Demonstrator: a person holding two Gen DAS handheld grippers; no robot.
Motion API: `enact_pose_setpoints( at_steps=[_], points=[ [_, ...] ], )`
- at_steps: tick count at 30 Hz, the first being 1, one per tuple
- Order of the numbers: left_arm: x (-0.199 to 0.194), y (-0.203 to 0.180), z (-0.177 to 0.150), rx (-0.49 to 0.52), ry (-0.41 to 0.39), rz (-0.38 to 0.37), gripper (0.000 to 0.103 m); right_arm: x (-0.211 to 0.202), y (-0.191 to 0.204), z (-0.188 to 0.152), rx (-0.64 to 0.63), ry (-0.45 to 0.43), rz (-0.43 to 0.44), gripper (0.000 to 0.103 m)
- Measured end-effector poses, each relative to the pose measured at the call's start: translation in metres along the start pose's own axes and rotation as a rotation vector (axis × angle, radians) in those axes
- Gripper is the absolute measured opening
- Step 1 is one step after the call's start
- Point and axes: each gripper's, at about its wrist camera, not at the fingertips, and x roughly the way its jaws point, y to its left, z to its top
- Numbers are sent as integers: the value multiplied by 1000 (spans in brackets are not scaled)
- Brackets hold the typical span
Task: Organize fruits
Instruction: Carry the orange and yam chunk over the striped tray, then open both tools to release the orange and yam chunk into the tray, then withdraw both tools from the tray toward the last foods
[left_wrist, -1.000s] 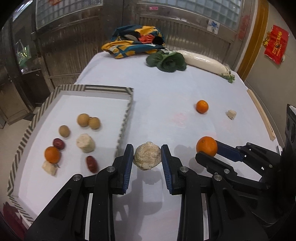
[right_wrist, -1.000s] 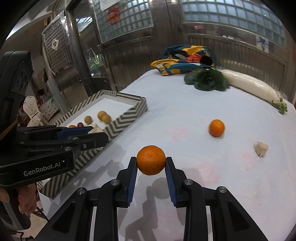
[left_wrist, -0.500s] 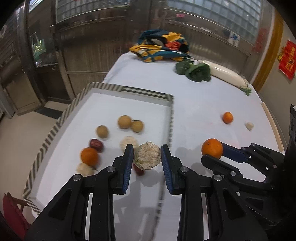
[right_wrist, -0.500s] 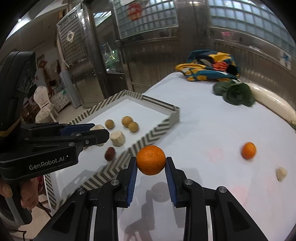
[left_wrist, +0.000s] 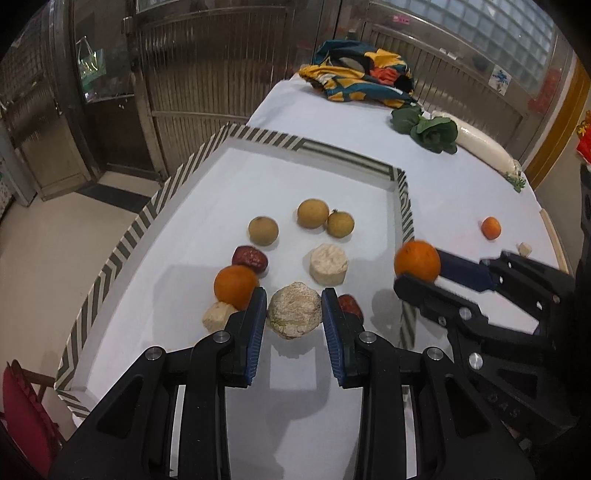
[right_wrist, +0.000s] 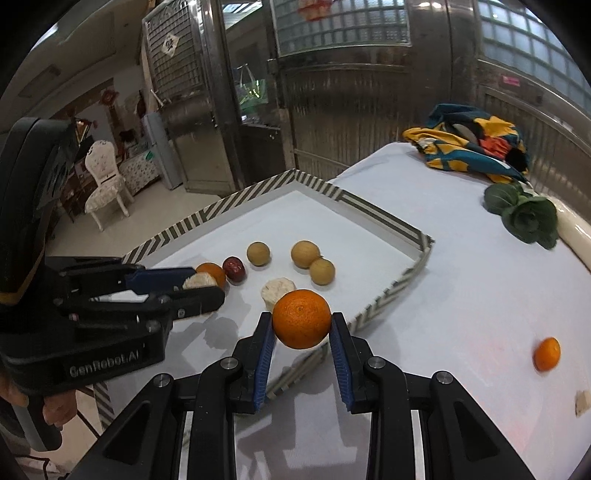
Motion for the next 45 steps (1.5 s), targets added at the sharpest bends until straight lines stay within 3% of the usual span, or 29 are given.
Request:
enact_pose_setpoints(
  at_steps=[10, 20, 25, 34, 35, 37, 39, 45],
  points=[
    [16, -1, -4, 18, 44, 0, 30, 34, -6, 14, -3, 62, -17, 30],
    [30, -1, -3, 21, 80, 0, 30, 57, -5, 24, -105, 120, -107, 30],
    [32, -1, -3, 20, 86, 19, 30, 70, -1, 24, -124, 155, -86, 30],
    [34, -5, -5, 24, 102, 48, 31, 52, -7, 20, -66, 106, -35, 32],
    [33, -4, -5, 22, 101, 51, 32, 52, -7, 20, -66, 106, -35, 33],
    [31, -5, -6, 17, 95, 44, 49, 46, -9, 19, -47, 90, -30, 33],
    [28, -6, -6, 13, 80, 38, 58, 38, -11, 17, -30, 75, -21, 33],
    [18, -12, -6, 24, 46, 63, 58, 19, -17, 12, 11, 33, -13, 33]
  ],
)
